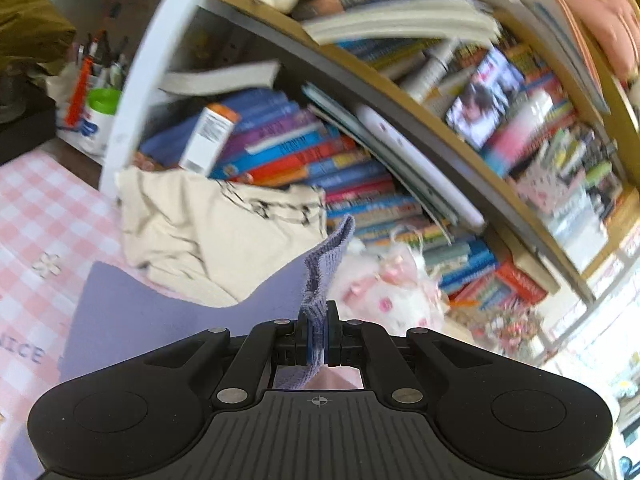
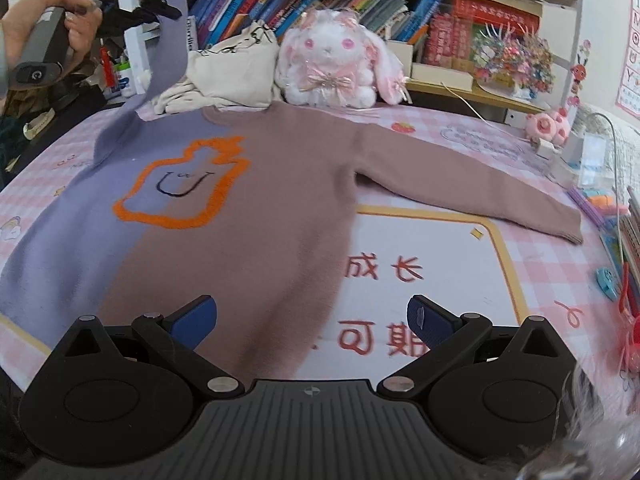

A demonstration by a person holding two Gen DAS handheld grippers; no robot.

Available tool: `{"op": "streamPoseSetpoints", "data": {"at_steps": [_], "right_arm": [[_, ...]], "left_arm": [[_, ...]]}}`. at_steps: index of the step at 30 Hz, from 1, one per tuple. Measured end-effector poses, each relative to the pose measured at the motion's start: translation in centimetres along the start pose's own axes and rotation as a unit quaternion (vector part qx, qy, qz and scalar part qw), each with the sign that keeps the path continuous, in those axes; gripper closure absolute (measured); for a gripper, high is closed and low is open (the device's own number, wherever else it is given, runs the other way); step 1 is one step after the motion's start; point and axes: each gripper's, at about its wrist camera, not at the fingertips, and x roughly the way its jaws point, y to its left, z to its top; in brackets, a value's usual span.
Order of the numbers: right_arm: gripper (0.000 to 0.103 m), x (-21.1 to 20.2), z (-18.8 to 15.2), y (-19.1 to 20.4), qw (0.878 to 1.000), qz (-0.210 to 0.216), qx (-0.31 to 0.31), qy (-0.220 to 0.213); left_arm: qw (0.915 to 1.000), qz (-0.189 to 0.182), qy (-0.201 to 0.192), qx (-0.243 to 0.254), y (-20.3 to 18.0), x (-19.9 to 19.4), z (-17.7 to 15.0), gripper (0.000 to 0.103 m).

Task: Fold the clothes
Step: 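Carry the lavender sleeve across the sweater chest with the left gripper and release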

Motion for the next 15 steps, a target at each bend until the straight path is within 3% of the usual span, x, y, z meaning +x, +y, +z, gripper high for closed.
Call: {"op": "streamPoseSetpoints", "data": {"at_steps": [8,15], "right_arm": [[0.0,-0.2,-0.3,-1.5,1.0,-0.001,0.005,0.005],[0.0,-0.1,-0.5,-2.3,1.0,-0.007,0.011,0.015]], "left_arm": [[0.9977,0.017,0.059,0.03,-1.7,3.2,-3.7,0.099],[0.9959,0.024,0.081,0.032,-2.0,5.1,-5.6,0.099]]}}
